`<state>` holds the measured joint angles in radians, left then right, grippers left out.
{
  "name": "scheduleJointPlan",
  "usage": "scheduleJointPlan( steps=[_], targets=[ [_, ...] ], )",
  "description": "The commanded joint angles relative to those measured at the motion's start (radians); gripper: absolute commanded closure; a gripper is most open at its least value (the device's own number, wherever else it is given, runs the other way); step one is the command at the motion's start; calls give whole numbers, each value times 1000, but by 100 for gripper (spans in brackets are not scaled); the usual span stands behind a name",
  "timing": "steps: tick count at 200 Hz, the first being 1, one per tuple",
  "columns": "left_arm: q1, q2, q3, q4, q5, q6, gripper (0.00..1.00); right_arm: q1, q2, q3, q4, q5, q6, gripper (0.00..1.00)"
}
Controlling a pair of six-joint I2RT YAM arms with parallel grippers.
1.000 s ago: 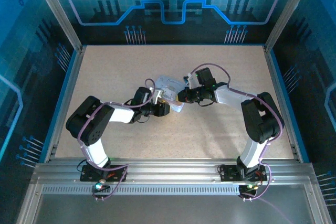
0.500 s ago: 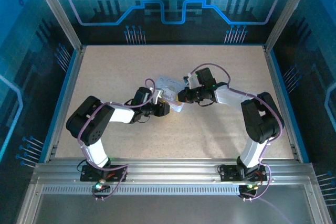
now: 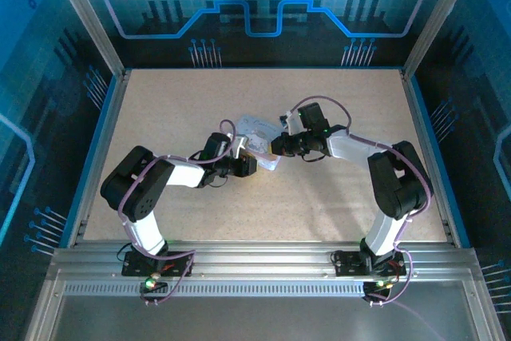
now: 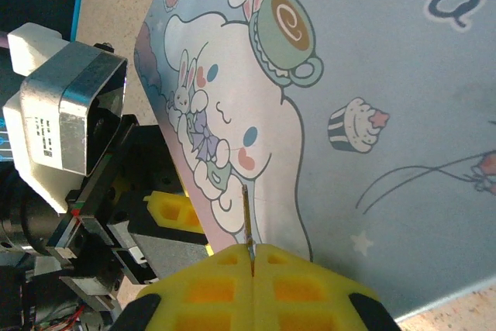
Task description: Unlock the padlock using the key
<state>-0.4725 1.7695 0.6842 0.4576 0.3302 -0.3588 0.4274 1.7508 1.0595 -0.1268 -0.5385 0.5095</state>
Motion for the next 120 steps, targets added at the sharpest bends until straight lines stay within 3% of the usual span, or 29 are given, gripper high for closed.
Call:
scheduleJointPlan(
  steps=[1,120],
  targets=[
    [-9,-38,26,-3,6,-15,66,13,-59,-17,-11,37,-38,99],
    [-13,-135,50,-144,57,-101,65,80,-350,-316,86,106,-231,99]
  ],
)
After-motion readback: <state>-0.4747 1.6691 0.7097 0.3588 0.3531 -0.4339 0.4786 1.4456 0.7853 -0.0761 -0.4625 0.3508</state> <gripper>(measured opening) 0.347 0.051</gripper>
